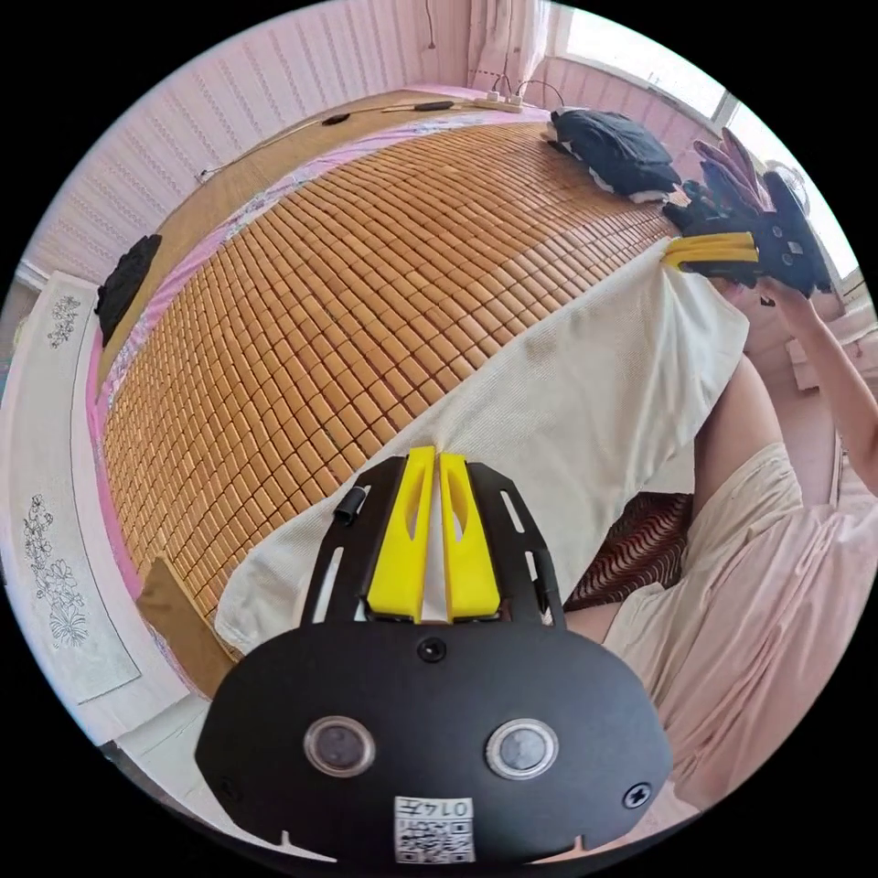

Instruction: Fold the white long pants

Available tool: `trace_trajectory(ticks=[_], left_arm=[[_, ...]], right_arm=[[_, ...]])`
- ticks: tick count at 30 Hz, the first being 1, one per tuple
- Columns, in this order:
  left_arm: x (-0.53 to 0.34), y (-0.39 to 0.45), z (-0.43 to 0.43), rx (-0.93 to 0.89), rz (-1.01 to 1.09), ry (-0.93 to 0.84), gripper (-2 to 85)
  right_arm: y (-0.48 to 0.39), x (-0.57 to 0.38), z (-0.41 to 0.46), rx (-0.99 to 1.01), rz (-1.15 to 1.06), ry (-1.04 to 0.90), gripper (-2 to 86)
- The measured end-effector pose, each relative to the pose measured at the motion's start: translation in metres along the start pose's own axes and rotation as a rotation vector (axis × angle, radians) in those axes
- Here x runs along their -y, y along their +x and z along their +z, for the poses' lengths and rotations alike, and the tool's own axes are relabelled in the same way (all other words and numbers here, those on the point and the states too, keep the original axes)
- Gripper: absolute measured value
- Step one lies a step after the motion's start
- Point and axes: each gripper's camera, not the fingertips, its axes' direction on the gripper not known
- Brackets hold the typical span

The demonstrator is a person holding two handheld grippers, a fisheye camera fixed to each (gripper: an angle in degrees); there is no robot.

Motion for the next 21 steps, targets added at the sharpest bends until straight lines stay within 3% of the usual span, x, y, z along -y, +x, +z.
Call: trace_trajectory(ticks=[4,6,10,12,14,18,21], left_arm=[[0.027,0.004,0.066,-0.004,0.02,-0.204,-0.9],[0.027,0.013,0.11,-0.01,0.035,-0.302,-0.8],[0.026,0.015,0.109,0.001,0.035,-0.272,-0.9],[0.024,0.011,0.111,-0.02,0.04,-0.263,-0.9],[0.024,0.005,0.112,-0.053,0.013,-0.271,-0.9],[0.022,-0.002,0.114,-0.073,-0.009,-0.288,-0.9],[0.018,0.0,0.113,-0.038,0.002,-0.294,-1.0]], right_arm=[[0.012,0.008,0.054,0.206,0.118,-0.156,4.7],[0.023,-0.013,0.042,0.291,0.213,-0.085,4.8],[0.057,-0.072,0.017,0.1,0.396,0.001,6.0],[0.096,-0.116,0.016,-0.095,0.567,-0.041,7.7],[0.13,-0.148,0.019,-0.157,0.698,-0.079,8.9],[0.186,-0.198,0.038,-0.01,0.869,-0.113,6.5],[0.198,-0.206,0.048,0.115,0.823,-0.141,2.4]])
